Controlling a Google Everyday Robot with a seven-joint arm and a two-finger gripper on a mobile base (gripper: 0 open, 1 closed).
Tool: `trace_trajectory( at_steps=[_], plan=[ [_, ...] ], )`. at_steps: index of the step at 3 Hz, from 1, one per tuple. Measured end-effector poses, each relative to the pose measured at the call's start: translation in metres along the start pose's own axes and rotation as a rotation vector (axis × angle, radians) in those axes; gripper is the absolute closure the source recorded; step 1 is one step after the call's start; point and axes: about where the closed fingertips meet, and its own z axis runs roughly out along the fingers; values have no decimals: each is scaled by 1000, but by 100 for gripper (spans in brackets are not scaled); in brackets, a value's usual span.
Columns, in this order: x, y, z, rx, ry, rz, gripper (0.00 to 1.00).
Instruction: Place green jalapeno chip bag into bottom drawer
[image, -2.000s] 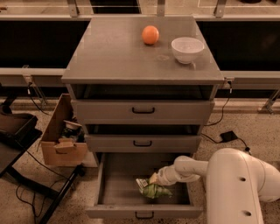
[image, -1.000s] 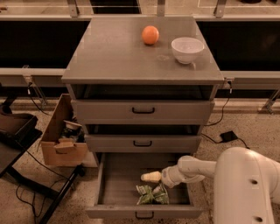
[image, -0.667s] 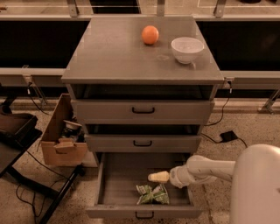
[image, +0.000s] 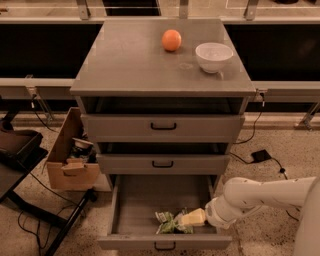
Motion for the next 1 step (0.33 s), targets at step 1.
trace_trajectory(
  at_steps=[1],
  plan=[
    [12, 22, -39, 80, -69, -5, 0]
  ],
)
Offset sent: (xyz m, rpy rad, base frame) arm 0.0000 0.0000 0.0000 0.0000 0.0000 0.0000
